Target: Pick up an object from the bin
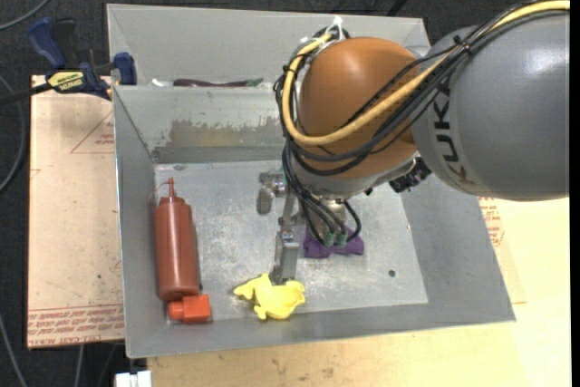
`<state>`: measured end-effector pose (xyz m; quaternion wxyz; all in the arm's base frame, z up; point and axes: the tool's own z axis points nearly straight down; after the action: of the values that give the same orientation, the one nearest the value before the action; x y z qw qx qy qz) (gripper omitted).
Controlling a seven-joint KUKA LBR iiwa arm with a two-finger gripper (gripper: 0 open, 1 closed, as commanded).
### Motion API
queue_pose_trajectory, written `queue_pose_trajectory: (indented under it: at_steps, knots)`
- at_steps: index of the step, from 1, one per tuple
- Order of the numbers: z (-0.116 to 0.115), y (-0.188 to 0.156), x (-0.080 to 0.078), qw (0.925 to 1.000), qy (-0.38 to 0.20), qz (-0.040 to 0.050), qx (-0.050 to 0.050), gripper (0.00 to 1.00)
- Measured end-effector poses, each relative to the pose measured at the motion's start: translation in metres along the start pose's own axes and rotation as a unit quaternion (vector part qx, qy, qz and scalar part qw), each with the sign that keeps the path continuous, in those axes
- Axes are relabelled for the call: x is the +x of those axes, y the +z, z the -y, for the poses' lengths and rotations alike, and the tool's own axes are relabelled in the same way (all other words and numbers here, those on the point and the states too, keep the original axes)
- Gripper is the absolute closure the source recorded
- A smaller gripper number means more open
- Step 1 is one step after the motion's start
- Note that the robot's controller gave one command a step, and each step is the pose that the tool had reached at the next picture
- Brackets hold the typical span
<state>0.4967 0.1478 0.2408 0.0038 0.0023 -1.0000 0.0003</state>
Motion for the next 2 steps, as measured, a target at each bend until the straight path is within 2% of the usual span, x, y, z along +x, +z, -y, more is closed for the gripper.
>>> queue_pose_trajectory:
  at_steps: [1,2]
  knots:
    - [0.001,-0.004,-0.002,1.0,0.002,0.004,-0.001,0.0]
    - [0.013,0.029,0.001,0.9995,-0.031,0.0059,-0.001,0.0]
